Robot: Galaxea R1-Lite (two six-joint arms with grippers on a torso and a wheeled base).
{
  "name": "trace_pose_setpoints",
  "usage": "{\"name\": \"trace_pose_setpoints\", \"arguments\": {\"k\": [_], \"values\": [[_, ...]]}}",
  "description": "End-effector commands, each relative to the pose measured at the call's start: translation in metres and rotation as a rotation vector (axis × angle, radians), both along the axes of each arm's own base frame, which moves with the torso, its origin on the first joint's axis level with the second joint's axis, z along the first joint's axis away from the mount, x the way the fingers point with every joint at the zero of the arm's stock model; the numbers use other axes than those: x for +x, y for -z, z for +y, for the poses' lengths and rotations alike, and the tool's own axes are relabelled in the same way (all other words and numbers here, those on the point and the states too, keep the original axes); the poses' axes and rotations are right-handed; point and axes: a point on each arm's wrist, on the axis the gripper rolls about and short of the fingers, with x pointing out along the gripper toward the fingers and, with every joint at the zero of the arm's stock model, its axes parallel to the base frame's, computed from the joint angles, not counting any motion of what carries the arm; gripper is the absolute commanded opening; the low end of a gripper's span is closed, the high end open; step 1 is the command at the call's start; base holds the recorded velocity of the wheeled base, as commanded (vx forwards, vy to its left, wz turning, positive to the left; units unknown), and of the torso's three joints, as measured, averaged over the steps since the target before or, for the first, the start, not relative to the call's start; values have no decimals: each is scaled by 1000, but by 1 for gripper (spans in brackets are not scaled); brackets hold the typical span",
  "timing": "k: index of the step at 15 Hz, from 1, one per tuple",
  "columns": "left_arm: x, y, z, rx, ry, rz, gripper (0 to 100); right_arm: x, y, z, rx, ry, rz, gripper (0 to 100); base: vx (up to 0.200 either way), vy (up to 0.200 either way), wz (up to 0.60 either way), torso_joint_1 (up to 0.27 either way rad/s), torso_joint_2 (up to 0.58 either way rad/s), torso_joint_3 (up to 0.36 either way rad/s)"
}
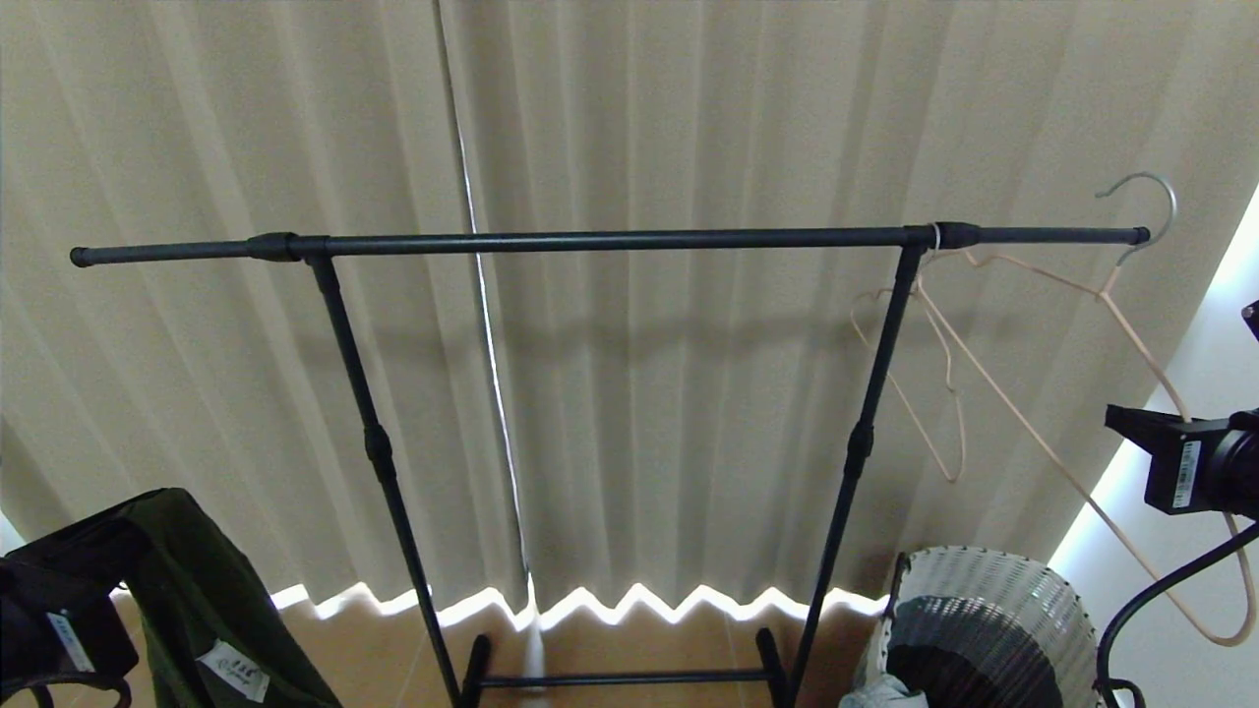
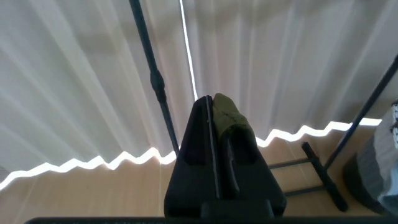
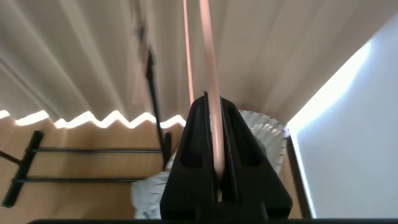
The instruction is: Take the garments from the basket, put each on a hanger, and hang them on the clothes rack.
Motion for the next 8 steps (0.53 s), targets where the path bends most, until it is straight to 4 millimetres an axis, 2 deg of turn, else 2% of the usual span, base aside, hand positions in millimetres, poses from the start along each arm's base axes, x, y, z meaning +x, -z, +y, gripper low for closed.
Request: {"name": "trace_pose_setpoints", "arguments": {"k": [1,5,8], "values": [[-2,-1,0,3,1,-11,0,-3,-3,0,1,-3,-18,0,0,0,0,0,0,0],[-2,-9,0,50,10,-45,0,-12,-21,0,-53,-78,-98,0,0,0,0,0,0,0],[11,-27,-3,109,18,-78,0,-19,-29,2,-34,-177,-145,0,0,0,0,0,0,0]]}}
